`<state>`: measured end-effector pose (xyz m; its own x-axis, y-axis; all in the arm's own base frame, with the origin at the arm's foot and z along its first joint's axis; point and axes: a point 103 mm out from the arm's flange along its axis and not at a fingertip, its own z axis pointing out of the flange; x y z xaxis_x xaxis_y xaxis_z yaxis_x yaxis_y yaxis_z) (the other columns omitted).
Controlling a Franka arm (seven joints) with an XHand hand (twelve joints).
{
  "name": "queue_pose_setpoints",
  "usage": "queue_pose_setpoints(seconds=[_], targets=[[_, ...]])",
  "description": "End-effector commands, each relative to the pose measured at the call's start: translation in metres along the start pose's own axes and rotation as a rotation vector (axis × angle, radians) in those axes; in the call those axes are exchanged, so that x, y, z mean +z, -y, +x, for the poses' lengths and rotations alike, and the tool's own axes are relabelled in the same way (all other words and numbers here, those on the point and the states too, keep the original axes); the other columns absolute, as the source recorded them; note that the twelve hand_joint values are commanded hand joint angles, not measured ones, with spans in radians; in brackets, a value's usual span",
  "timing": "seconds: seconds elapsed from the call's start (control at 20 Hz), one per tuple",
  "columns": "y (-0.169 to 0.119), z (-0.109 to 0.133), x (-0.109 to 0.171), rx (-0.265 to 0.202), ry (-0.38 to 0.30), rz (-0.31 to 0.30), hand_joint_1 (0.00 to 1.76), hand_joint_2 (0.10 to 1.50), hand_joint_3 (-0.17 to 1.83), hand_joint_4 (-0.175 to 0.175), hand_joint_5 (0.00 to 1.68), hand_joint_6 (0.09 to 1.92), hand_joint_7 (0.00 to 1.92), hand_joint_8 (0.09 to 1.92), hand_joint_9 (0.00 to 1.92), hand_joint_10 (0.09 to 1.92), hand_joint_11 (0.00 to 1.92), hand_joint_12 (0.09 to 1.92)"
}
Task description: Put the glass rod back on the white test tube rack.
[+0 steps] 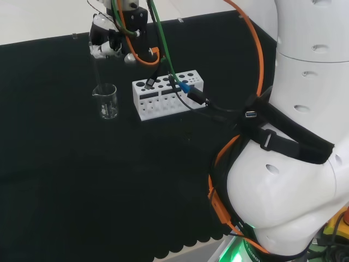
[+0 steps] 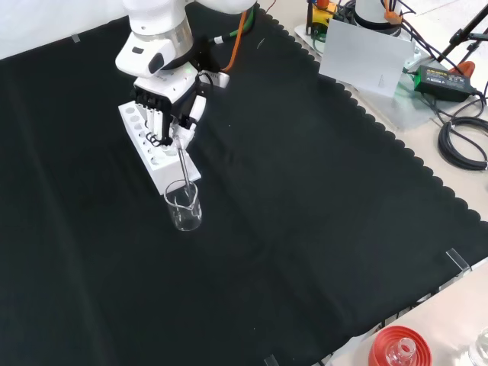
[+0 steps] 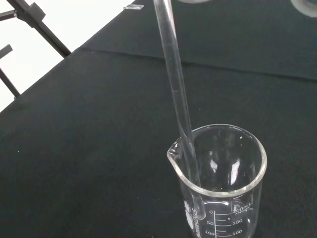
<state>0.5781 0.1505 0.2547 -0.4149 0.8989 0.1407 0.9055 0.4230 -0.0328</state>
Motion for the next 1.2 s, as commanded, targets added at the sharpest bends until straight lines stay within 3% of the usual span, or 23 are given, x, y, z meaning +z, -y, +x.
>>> queue_pose_setpoints(seconds=[0.05, 0.85, 1.2], targets=[[0.004, -0.005, -0.002, 0.000, -0.016, -0.011, 1.31, 1.07, -0.17, -0.175, 1.25, 0.56, 1.29, 0.58, 1.79, 0.36, 1.68, 0.63], [0.002, -0.002, 0.008, 0.016, -0.022, 0.003, 1.31, 1.07, -0.17, -0.175, 1.25, 0.56, 1.29, 0.58, 1.79, 0.36, 1.68, 0.63], [0.001, -0.002, -0.007, 0.024, -0.018, -0.017, 1.31, 1.07, -0.17, -0.175, 1.25, 0.56, 1.29, 0.58, 1.79, 0.36, 1.68, 0.63]])
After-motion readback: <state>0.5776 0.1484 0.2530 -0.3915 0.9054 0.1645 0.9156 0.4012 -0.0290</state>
